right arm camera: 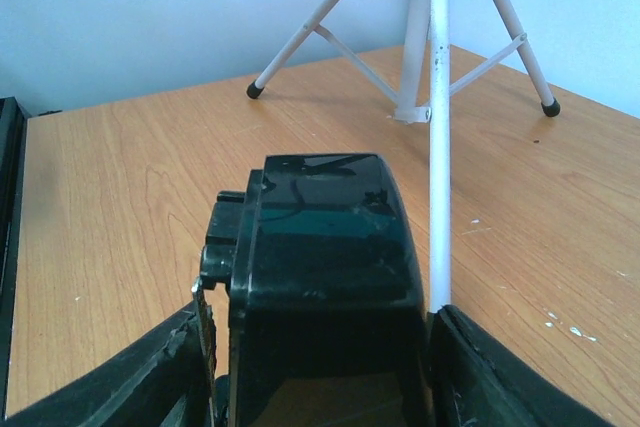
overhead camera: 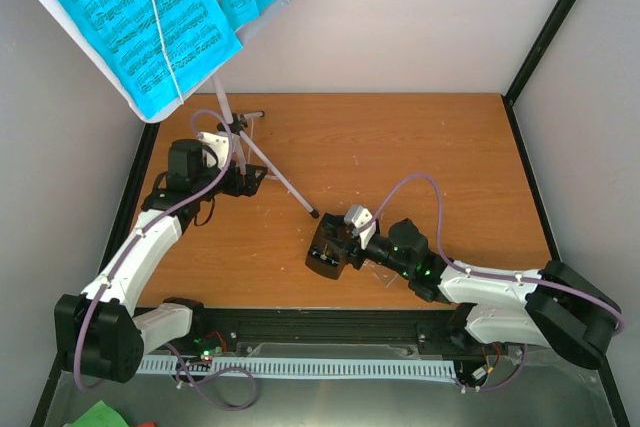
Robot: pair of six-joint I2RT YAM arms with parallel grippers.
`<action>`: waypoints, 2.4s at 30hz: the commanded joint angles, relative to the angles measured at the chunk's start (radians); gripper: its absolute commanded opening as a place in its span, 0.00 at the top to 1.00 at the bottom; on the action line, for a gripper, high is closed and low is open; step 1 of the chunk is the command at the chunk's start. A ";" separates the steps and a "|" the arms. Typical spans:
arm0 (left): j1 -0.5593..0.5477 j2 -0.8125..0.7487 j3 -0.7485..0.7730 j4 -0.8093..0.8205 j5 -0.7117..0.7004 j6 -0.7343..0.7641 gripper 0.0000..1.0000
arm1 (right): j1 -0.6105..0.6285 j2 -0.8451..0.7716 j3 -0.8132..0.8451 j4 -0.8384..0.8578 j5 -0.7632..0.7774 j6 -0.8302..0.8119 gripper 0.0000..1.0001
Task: Pack up the instrument practice props
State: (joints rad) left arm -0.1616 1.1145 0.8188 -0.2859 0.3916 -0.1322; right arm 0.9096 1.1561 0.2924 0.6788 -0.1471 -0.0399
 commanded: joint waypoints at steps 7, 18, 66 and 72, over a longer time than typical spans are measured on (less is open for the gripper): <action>0.002 -0.021 0.003 0.017 0.021 -0.006 0.01 | 0.003 0.020 -0.022 0.059 0.002 0.034 0.43; 0.002 -0.021 0.003 0.017 0.030 -0.006 0.01 | 0.003 0.023 -0.023 0.059 0.006 0.044 0.43; 0.002 -0.014 0.003 0.019 0.045 -0.003 0.07 | 0.002 0.078 0.020 0.022 0.081 0.095 0.42; 0.002 -0.015 0.003 0.019 0.047 -0.003 0.08 | -0.003 0.086 0.036 0.003 0.074 0.107 0.42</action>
State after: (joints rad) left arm -0.1619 1.1141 0.8139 -0.2859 0.4210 -0.1322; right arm 0.9100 1.2243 0.3038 0.7292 -0.0895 0.0528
